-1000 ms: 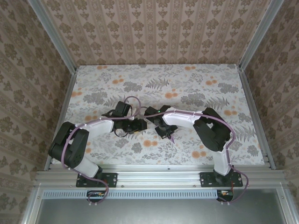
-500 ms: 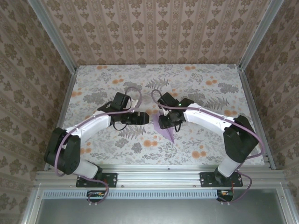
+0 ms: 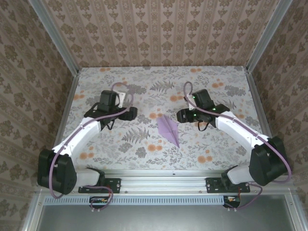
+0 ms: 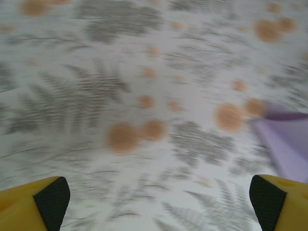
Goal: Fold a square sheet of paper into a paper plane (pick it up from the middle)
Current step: Reset both arms
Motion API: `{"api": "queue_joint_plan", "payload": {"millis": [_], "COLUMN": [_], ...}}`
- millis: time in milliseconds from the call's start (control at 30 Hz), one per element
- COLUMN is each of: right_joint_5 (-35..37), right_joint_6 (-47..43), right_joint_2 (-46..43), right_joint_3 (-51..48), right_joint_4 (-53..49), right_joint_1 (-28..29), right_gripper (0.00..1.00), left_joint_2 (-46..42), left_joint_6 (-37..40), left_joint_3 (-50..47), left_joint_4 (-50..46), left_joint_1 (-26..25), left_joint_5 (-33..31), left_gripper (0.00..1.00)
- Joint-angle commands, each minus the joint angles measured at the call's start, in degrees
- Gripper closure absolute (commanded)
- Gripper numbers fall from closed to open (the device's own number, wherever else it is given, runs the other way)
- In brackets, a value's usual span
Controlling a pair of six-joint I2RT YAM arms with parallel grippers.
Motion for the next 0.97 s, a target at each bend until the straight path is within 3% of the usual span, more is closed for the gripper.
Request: {"api": "queue_joint_plan", "payload": {"millis": [0,100,267,367,567,933], "right_joint_5": [1.3,3.5,10.2,12.6,9.1,6.7], "right_joint_6": [-3.0,-3.6,-5.9,-5.7,-4.6,-5.3], "right_joint_2": [-3.1,-4.8,-7.1,-7.9,-1.7,4.6], "right_joint_3": [-4.3,-9.0,-17.8,-22.9,-26.3,-25.6], "right_joint_4": [9.2,15.1,26.1,35.2,46.8,56.3], "right_joint_1": [-4.9,-10.3,-16.6,-19.7,-25.0,-26.6], "right_gripper": [0.34,0.3,0.19,0.0,0.0,0.0], "left_joint_2": [-1.4,-1.4,1.4,5.1,11.4,13.9], "left_joint_6": [2.7,3.7,5.0,7.8,10.2,10.7], "left_joint_3": [-3.9,-7.0,-11.7,-13.9,-13.9,-13.1], "left_joint_4": [6.6,11.2,20.2,28.1,35.8,38.2], "left_joint_1": [4.9,9.1,15.0,15.9,16.3,16.9], "left_joint_5": [-10.7,-15.1,-13.8,-13.0,-11.7,-7.9], "left_gripper": [0.0,0.0,0.0,0.0,0.0,0.0]}}
